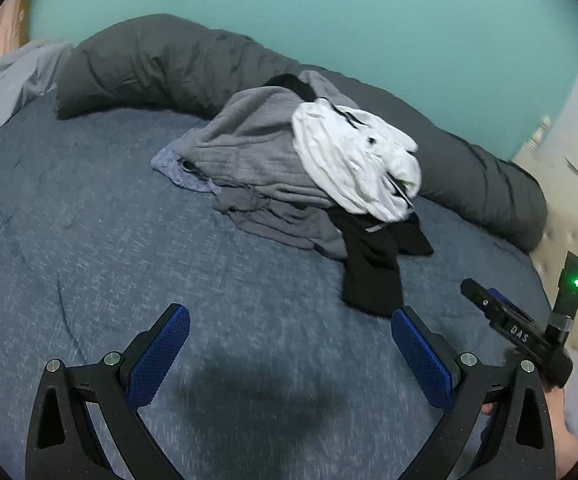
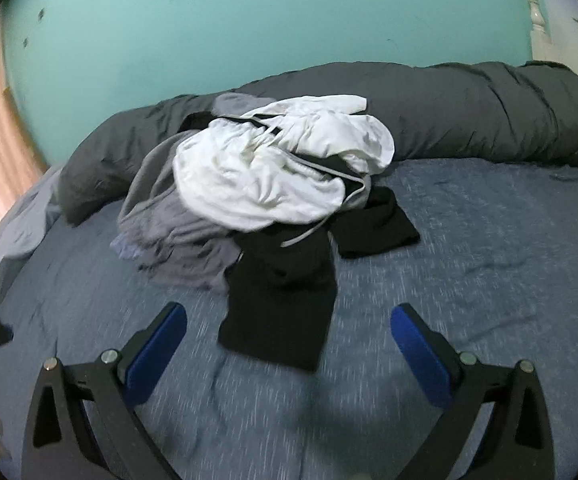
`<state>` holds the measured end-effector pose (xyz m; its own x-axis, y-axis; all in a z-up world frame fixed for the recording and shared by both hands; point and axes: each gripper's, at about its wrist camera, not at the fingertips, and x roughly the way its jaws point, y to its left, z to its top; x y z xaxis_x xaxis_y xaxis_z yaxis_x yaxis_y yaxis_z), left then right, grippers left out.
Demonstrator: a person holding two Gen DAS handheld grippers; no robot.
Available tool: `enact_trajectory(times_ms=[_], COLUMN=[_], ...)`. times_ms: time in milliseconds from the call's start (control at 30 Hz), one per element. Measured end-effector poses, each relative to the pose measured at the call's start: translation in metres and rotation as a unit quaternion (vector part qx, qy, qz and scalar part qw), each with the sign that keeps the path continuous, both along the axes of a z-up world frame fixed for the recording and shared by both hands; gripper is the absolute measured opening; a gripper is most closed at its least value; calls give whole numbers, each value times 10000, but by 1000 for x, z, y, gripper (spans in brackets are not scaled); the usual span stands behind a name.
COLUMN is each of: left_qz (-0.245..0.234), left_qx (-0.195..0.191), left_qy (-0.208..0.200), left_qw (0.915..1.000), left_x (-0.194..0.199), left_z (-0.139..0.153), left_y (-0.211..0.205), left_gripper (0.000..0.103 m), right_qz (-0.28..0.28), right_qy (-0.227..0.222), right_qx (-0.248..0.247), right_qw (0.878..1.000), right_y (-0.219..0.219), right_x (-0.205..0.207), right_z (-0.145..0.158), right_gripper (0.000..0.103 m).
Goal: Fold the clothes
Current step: 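Move the right gripper toward the white shirt on the clothes pile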
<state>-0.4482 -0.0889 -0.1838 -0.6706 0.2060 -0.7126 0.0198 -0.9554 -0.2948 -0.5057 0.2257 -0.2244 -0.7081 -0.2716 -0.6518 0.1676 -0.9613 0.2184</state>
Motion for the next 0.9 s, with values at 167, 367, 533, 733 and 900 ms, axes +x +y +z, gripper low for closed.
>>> enact_trajectory(times_ms=[167, 367, 533, 733, 900], left_qz=[127, 243, 225, 184, 39], left_qx=[101, 165, 244, 269, 295], left_qy=[-133, -281, -315, -357, -364], left_qw=[9998, 9992, 9990, 9988, 9989], left_x=[-33, -64, -75, -78, -71], left_z=[-9, -26, -38, -52, -62], left_y=[-14, -26, -35, -42, -45], left_gripper=[103, 103, 103, 103, 103], right_qz=[204, 443, 488, 679, 861], right_qy=[-21, -181, -326, -311, -333], right_qx=[172, 459, 679, 754, 703], right_qw=[9996, 9978, 9960, 9944, 9932], right_y=[-19, -55, -79, -98, -106], right_x=[-52, -109, -144, -180, -196], right_z=[-12, -28, -45, -58, -65], right_gripper=[102, 89, 85, 62, 22])
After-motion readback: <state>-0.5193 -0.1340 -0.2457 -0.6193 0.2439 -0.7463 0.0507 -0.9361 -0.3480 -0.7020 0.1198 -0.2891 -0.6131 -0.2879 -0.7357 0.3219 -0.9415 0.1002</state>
